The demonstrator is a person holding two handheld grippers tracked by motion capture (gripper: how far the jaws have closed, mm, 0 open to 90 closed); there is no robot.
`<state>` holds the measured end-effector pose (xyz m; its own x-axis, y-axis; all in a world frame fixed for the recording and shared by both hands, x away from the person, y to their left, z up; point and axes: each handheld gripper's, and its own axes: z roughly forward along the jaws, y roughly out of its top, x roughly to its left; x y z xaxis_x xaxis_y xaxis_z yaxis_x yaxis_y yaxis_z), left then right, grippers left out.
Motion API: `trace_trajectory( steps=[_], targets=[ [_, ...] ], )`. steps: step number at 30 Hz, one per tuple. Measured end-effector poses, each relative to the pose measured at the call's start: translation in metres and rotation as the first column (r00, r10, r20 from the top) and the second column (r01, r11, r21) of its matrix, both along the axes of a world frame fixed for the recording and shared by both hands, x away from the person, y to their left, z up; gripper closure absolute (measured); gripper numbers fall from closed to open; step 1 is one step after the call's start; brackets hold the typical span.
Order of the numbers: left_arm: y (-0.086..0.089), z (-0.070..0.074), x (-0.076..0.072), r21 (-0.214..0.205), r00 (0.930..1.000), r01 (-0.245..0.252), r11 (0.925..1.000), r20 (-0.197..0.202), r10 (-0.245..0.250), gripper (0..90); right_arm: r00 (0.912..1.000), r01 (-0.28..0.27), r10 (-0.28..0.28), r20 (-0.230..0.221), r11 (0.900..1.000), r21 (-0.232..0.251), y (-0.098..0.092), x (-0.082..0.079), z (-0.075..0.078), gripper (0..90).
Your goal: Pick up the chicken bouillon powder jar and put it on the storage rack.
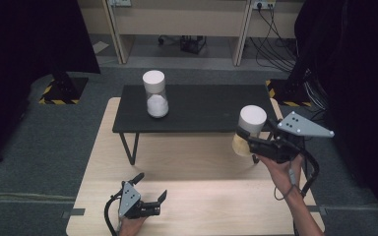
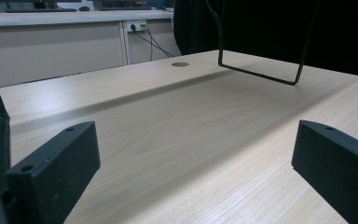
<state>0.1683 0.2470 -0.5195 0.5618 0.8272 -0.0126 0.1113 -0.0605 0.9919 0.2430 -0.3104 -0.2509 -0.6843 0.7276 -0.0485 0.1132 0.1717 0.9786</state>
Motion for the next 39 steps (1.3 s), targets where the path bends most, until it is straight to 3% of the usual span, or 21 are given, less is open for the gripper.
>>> trace_trajectory(
  steps=[11,20,33,36,39],
  targets=[
    [0.0,0.0,0.0,0.0,1.0,0.001,1.0,0.001,-0.001,0.2,0.9967,0.081,-0.081,-0.01,0.9967,0.011,0.021,0.039,0.025,34.8],
    [0.0,0.0,0.0,0.001,1.0,0.004,1.0,0.001,-0.004,0.2,0.9891,0.146,-0.146,-0.019,0.9891,0.013,0.049,0.069,0.025,34.7],
    [-0.001,0.0,0.0,0.0,1.0,-0.001,1.0,0.001,0.001,0.2,0.9797,0.197,-0.197,-0.036,0.9803,-0.011,0.079,0.093,0.022,34.7],
    [0.0,0.0,0.0,0.0,1.0,0.0,1.0,0.0,0.0,0.2,0.9758,0.213,-0.214,-0.043,0.9764,-0.038,0.088,0.1,0.021,34.6],
    [0.0,0.0,0.0,-0.001,1.0,0.002,1.0,0.0,-0.002,0.2,0.9734,0.221,-0.223,-0.053,0.9747,-0.03,0.091,0.104,0.018,34.6]
  ],
)
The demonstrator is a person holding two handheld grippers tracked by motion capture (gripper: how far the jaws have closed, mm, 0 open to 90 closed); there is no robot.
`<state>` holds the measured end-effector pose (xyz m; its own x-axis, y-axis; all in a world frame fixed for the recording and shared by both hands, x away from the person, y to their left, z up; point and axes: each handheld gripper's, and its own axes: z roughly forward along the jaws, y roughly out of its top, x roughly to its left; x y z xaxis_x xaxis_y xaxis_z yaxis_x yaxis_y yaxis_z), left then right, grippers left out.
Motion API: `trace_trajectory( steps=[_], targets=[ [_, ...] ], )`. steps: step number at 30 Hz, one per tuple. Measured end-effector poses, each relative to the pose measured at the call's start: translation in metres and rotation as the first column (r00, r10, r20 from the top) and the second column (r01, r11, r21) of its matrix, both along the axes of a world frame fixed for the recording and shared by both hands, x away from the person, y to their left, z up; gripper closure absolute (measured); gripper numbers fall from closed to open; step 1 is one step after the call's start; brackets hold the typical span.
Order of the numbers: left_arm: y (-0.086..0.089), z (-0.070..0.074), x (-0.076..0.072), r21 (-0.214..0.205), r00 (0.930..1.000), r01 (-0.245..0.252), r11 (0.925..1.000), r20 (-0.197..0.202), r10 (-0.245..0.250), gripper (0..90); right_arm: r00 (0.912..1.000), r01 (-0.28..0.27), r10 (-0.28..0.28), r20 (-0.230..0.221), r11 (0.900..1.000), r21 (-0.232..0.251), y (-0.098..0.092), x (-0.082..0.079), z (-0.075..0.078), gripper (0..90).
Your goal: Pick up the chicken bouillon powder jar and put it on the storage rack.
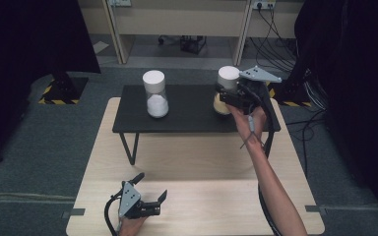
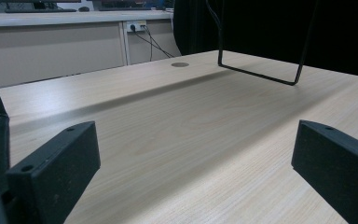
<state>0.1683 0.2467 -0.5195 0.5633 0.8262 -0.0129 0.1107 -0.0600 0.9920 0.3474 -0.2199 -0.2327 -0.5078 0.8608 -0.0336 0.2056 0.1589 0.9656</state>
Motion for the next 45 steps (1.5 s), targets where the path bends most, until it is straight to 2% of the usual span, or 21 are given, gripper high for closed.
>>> trace_trajectory(
  steps=[9,18,20,22,23,24,26,29,32,34,37,45],
  targets=[
    [0.0,0.0,0.0,0.0,1.0,0.002,1.0,-0.001,-0.002,0.3,0.9995,0.031,-0.031,-0.004,0.9995,0.001,0.003,0.008,-0.008,34.6],
    [0.0,0.0,0.0,0.0,1.0,0.003,1.0,0.0,-0.003,0.3,0.9999,0.012,-0.012,0.008,0.9999,0.003,-0.003,0.01,-0.016,33.6],
    [0.0,0.0,0.0,-0.001,1.0,0.003,1.0,-0.001,-0.003,0.3,0.9998,-0.003,0.002,0.018,0.9998,0.022,-0.007,0.01,-0.018,25.1],
    [0.0,0.0,0.0,-0.001,1.0,0.003,1.0,-0.001,-0.003,0.3,0.9999,-0.01,0.01,0.001,0.9996,0.025,-0.008,0.011,-0.013,18.0],
    [0.0,0.0,0.0,-0.001,1.0,0.003,1.0,0.0,-0.003,0.3,0.9999,-0.011,0.011,0.011,0.9999,0.008,-0.008,0.009,-0.011,13.0],
    [0.0,0.0,0.0,-0.001,1.0,0.003,1.0,0.0,-0.003,0.3,0.9999,-0.011,0.011,0.011,0.9999,0.008,-0.008,0.009,-0.011,13.0],
    [0.0,0.0,0.0,0.0,1.0,0.003,1.0,-0.001,-0.003,0.3,0.9992,-0.032,0.032,0.026,0.9993,0.018,-0.013,0.007,-0.013,6.4],
    [0.0,0.0,0.0,0.0,1.0,0.004,1.0,0.0,-0.004,0.3,0.997,-0.064,0.062,0.047,0.997,0.044,-0.023,0.005,-0.018,3.0],
    [0.0,0.0,0.0,0.0,1.0,0.005,1.0,0.0,-0.005,0.3,0.9948,-0.09,0.088,0.052,0.9949,0.046,-0.029,0.003,-0.019,2.8],
    [0.0,0.0,0.0,0.001,1.0,0.006,1.0,0.0,-0.006,0.3,0.9906,-0.117,0.114,0.075,0.9923,0.04,-0.037,-0.003,-0.022,2.5],
    [0.0,0.0,0.0,0.001,1.0,0.006,1.0,0.001,-0.006,0.3,0.9884,-0.13,0.126,0.084,0.9908,0.039,-0.042,-0.008,-0.023,1.8],
    [0.001,0.0,0.0,-0.001,1.0,0.006,1.0,0.001,-0.006,0.2,0.9858,-0.13,0.124,0.113,0.9907,0.041,-0.05,-0.028,-0.036,1.1]
  ],
)
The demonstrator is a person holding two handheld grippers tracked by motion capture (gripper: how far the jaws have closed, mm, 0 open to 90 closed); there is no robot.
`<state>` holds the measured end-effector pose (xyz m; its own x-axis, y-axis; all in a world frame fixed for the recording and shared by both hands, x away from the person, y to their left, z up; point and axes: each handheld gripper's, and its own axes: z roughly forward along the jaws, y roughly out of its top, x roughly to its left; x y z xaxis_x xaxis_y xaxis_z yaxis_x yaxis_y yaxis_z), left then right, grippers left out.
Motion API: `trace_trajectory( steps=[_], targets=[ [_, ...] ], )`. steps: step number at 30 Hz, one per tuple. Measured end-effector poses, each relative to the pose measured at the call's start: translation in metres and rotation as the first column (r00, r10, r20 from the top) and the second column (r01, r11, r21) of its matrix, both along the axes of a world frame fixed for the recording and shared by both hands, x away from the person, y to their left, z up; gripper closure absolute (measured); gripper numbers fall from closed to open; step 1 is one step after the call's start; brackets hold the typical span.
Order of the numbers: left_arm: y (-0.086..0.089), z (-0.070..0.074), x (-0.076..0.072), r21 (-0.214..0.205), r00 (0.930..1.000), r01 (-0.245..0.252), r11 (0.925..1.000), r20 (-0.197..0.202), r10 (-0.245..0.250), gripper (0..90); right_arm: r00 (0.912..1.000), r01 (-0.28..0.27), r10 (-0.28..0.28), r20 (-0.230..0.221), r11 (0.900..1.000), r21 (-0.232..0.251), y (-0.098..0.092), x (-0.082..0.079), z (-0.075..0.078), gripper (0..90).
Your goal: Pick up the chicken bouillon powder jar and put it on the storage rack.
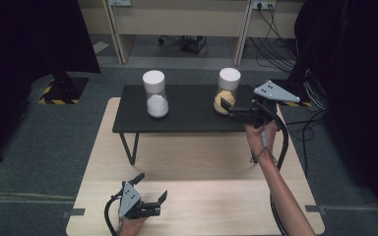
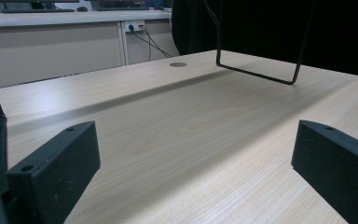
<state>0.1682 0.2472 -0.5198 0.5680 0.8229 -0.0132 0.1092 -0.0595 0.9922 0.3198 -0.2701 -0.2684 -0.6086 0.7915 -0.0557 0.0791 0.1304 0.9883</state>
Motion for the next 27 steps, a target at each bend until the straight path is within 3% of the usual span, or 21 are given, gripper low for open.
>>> trace_trajectory(
  steps=[3,13,27],
  targets=[
    [0.0,0.0,0.0,0.0,1.0,0.0,1.0,0.0,0.0,0.2,0.9992,-0.037,0.037,0.017,0.9987,0.034,-0.012,-0.011,-0.012,0.5],
    [0.001,0.0,0.0,-0.004,1.0,0.002,1.0,0.0,-0.002,0.1,0.9899,-0.121,0.118,0.078,0.9924,0.023,-0.034,-0.048,-0.033,0.2],
    [0.001,0.0,0.0,-0.006,1.0,0.006,1.0,0.001,-0.006,0.1,0.9832,-0.171,0.171,0.064,0.9852,-0.008,-0.053,-0.087,-0.072,0.2]
  ],
)
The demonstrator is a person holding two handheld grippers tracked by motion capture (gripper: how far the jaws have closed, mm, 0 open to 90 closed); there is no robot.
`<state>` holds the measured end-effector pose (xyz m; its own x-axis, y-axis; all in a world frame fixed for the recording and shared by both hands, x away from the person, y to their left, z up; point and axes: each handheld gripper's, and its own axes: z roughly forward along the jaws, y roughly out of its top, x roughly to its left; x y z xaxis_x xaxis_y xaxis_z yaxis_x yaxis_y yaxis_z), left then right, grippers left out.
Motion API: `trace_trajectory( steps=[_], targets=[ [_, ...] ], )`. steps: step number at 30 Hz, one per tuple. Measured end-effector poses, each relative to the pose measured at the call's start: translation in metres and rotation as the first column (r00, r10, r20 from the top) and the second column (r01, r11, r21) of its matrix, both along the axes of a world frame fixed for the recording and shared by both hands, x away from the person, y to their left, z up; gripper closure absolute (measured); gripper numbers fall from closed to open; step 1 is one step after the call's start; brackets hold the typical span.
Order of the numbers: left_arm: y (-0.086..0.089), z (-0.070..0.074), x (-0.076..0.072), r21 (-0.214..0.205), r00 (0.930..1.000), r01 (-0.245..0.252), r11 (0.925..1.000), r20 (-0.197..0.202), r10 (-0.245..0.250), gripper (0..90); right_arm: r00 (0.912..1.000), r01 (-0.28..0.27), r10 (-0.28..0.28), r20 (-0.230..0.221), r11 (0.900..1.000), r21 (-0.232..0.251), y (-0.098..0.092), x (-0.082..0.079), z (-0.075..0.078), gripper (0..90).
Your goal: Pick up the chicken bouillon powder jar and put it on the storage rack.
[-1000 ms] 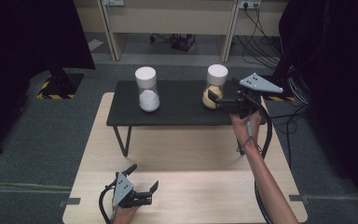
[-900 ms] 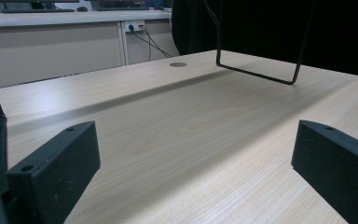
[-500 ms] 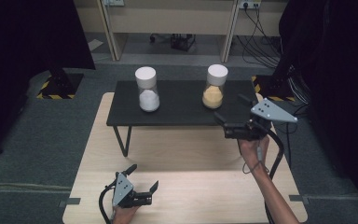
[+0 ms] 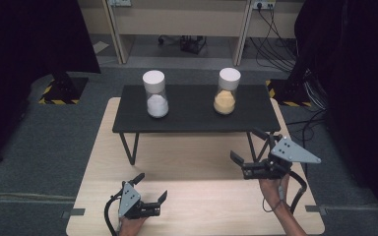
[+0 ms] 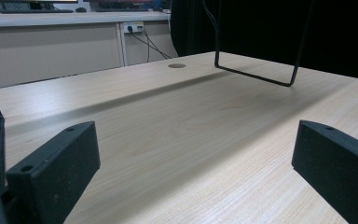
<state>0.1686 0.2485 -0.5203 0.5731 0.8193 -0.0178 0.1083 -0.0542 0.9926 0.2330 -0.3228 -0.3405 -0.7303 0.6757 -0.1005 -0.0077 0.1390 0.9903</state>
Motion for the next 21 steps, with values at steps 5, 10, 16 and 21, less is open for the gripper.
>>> trace_trajectory(
  steps=[5,10,16,21],
  targets=[
    [0.0,0.0,0.0,0.0,1.0,0.0,1.0,-0.001,0.0,0.1,0.9997,0.002,-0.003,-0.025,0.9999,-0.01,-0.001,-0.009,-0.029,0.2],
    [0.0,0.0,0.0,-0.001,1.0,0.0,1.0,-0.001,0.0,0.1,0.9986,-0.014,0.014,-0.051,0.9998,0.017,-0.004,-0.011,-0.053,0.1],
    [0.0,0.0,0.0,0.0,1.0,0.0,1.0,-0.001,0.0,0.1,0.998,-0.009,0.01,-0.062,0.9998,0.017,-0.007,-0.016,-0.081,0.1],
    [0.0,0.0,0.0,0.001,1.0,-0.001,1.0,-0.001,0.001,0.1,0.9975,-0.004,0.006,-0.07,0.9993,0.037,-0.012,-0.017,-0.095,0.2]
  ],
)
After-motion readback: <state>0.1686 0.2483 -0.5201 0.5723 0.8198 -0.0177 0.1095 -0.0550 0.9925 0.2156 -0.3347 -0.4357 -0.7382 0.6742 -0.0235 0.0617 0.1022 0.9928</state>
